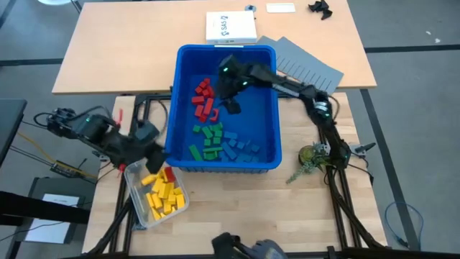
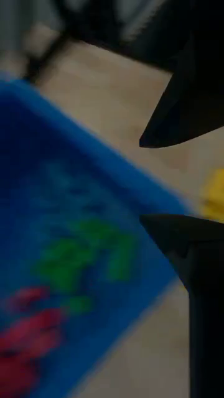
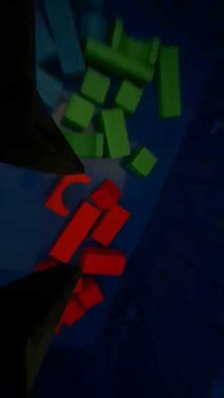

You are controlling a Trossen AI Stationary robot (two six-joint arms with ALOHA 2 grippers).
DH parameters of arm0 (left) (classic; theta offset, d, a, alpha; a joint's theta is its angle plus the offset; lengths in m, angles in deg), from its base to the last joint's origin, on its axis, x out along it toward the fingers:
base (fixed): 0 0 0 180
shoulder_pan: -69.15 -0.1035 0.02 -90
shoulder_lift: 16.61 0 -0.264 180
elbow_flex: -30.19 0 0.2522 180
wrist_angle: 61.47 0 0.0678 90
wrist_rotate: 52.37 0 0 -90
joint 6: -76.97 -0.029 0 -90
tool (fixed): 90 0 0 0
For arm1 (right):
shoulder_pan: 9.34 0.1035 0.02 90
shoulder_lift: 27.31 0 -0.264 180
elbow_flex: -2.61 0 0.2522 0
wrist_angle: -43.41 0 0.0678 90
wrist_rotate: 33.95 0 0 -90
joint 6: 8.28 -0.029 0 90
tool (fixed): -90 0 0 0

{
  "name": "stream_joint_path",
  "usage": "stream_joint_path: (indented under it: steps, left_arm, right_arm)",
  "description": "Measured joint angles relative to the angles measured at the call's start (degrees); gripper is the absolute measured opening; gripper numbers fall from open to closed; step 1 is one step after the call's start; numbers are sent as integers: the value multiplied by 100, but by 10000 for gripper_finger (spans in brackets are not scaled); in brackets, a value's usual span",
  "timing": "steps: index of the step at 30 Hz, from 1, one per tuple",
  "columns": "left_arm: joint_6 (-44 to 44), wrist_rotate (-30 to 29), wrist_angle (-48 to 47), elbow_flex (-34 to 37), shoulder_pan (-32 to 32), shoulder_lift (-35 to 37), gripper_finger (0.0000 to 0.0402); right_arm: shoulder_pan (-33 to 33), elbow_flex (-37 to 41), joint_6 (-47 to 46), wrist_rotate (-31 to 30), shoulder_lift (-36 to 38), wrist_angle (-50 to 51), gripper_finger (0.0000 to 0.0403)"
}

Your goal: Sort Items/Unsort Items

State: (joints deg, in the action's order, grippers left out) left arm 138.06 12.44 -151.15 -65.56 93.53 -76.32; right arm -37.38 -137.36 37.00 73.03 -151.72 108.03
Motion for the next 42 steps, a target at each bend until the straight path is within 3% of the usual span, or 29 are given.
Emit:
stream_joint_path:
  steps: [3, 5, 11, 15, 21, 24, 34, 42]
  left_arm:
    - [-980, -1071, 589, -202, -94, -28, 193]
    - [-1722, -1395, 1093, -210, -353, -30, 193]
    - [-3168, -1488, 2092, -217, -1678, -406, 193]
    - [-3967, -1139, 2576, -217, -2629, -905, 193]
    - [-4541, 587, 3277, -215, -3828, -1937, 193]
    - [-4720, 1131, 3298, -281, -4247, -2498, 193]
    - [-5008, 1395, 2624, -1196, -5017, -3921, 193]
    - [-4891, 1564, 2207, -1249, -5132, -4499, 193]
  right_arm:
    - [3, 0, -104, -5, 517, 409, 242]
    - [5, 0, -190, -28, 911, 567, 240]
    - [7, -6, -712, -207, 1976, 990, 235]
    - [-25, -4, -1049, -467, 2539, 1246, 231]
    - [-25, -2, -1625, -1379, 3057, 1920, 221]
    - [-25, -2, -1966, -1705, 3247, 2230, 216]
    - [-26, 99, -2744, -2544, 3619, 2840, 203]
    - [-60, 1904, -3114, -2672, 4299, 1824, 193]
